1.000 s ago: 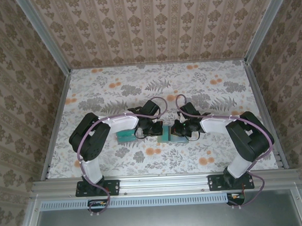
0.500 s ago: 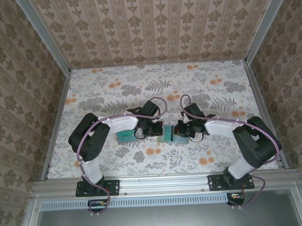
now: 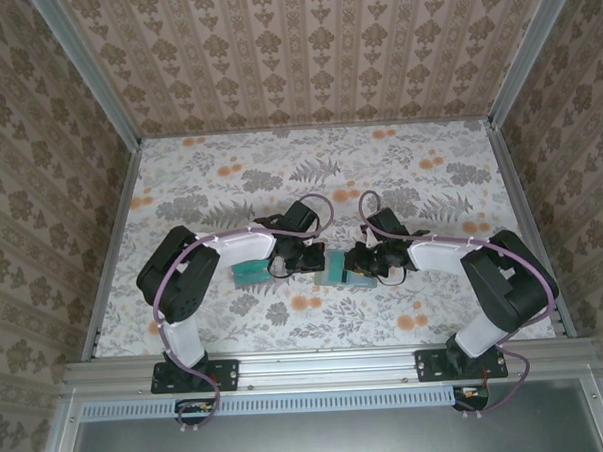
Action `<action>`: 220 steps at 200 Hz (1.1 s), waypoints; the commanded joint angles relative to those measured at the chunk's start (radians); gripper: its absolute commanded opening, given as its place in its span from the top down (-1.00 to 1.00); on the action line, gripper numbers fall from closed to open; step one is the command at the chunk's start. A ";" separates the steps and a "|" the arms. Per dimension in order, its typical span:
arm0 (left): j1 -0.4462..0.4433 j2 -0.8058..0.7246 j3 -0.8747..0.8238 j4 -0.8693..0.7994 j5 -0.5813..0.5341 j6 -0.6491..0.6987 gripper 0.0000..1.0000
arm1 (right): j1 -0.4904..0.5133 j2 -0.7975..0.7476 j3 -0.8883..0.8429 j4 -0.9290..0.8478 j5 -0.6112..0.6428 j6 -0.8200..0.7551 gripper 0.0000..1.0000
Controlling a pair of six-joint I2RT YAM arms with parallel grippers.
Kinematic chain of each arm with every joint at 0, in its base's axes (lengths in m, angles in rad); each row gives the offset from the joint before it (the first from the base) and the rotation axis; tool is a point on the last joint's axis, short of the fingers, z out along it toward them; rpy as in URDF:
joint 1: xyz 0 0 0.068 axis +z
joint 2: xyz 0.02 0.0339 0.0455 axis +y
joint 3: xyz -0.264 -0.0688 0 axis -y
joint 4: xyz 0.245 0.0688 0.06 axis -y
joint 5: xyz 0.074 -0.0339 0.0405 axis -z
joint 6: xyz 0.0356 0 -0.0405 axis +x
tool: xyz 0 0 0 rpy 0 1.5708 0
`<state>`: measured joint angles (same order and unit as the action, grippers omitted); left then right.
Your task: Take the credit cards out of the card holder
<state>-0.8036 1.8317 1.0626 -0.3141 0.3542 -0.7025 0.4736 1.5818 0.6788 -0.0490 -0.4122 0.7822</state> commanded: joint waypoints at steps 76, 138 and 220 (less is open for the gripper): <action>-0.011 0.011 -0.009 -0.045 -0.012 0.004 1.00 | -0.012 -0.003 -0.013 -0.036 0.034 -0.008 0.79; -0.008 0.006 -0.005 -0.056 -0.012 0.009 1.00 | -0.085 -0.100 -0.069 -0.108 0.026 -0.070 0.88; -0.008 -0.053 0.047 -0.094 -0.025 0.014 1.00 | -0.125 -0.343 -0.038 -0.262 0.002 -0.174 1.00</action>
<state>-0.8047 1.8305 1.0729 -0.3382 0.3511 -0.7025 0.3542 1.3037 0.6128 -0.1925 -0.4263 0.6678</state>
